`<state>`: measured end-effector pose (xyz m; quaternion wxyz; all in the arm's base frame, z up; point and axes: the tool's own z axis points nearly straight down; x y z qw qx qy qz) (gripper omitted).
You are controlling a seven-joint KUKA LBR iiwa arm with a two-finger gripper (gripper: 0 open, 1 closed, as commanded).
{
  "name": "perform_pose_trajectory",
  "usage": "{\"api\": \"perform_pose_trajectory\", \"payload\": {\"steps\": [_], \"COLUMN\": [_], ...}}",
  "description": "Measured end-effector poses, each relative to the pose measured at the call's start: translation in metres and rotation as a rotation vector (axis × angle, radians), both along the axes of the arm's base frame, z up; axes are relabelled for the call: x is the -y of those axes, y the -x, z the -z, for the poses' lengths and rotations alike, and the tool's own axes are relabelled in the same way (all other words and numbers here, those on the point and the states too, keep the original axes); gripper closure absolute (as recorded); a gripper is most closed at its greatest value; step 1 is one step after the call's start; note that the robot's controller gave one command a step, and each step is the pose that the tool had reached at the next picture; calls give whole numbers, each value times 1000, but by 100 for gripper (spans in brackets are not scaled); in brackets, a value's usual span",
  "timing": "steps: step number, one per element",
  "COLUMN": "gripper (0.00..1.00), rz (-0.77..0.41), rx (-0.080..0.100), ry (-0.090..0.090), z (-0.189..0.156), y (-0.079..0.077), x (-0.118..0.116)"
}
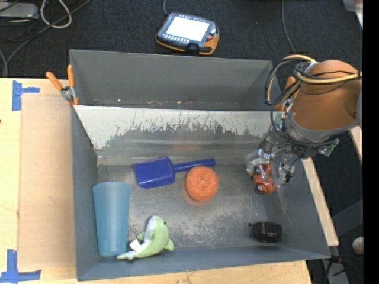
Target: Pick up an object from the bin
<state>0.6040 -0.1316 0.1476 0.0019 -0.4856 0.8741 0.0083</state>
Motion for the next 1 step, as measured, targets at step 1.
{"api": "perform_pose_trajectory", "payload": {"steps": [1], "gripper": [100], "rz": [1], "rx": [2], "ry": [0], "z": [-10], "y": [-1], "x": [0]}}
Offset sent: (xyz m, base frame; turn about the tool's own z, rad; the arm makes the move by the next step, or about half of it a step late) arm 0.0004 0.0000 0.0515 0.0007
